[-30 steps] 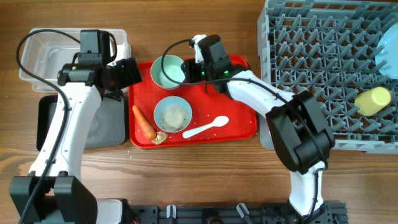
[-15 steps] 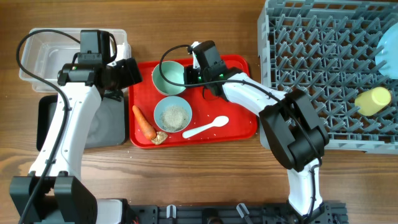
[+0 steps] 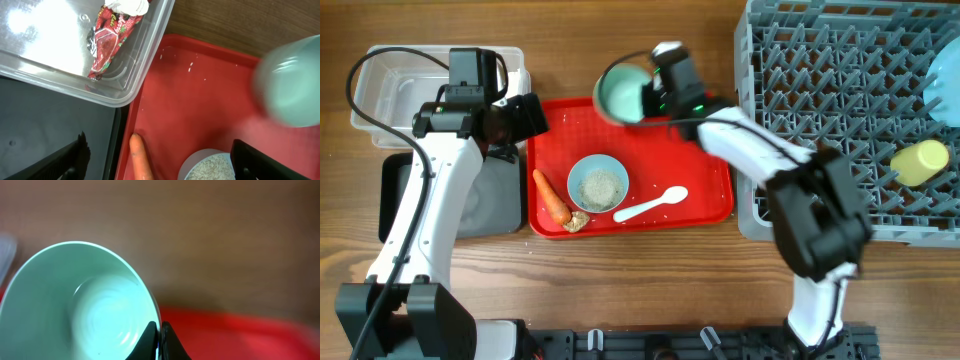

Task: Sort waste into correct bins and load items into the dishwasher rack
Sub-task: 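Place the mint-green bowl in the dish rack with the right gripper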

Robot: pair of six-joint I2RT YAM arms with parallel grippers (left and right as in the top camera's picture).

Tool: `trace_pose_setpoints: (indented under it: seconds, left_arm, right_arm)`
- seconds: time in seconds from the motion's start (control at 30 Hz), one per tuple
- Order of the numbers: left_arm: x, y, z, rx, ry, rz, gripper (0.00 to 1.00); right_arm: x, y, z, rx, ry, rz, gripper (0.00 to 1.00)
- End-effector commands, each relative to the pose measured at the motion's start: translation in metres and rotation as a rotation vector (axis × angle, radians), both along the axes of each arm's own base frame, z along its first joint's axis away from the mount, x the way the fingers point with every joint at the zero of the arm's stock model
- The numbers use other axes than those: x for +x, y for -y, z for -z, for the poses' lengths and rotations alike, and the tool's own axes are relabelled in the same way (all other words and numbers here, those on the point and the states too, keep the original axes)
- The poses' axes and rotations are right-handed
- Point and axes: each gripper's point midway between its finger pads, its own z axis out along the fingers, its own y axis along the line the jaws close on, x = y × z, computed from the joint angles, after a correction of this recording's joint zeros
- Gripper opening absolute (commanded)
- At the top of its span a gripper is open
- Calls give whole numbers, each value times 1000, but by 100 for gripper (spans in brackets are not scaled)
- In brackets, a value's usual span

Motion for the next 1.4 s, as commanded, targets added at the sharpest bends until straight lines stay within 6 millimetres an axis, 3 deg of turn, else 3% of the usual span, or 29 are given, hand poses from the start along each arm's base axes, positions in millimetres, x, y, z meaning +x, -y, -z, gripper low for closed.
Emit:
trace_pose_setpoints:
  seconds: [0.0,0.13,0.27,0.47,0.7,0.93,1.23,1.37]
  left_arm:
    - [2,-6,-2,10,5,-23,91]
    - [2,-6,-2,10,6,-23,92]
    - [2,-6,-2,10,6,-23,92]
    - [2,-6,-2,10,6,-23,92]
    - [2,-6,-2,10,6,-23,92]
    - [2,-6,-2,10,6,-23,91]
    - [2,-5,-2,6,5,-21,91]
    - [2,-4,-2,3,4,-19,91]
  right_arm:
    - [26,71,-107,-162,265,127,4]
    - [27,145,-160,-416,378,256,4]
    - [16,230,-189,-740,370,446,4]
    - [-6,333,-196,-1012,226,647,4]
    - [-36,430,-194,-1203,49,805,4]
    - [-38,472,-166,-1296,-68,812,4]
    - [-26,477,-101,-1328,-191,736,4]
    - [-27,478,-85,-1346,-233,727,4]
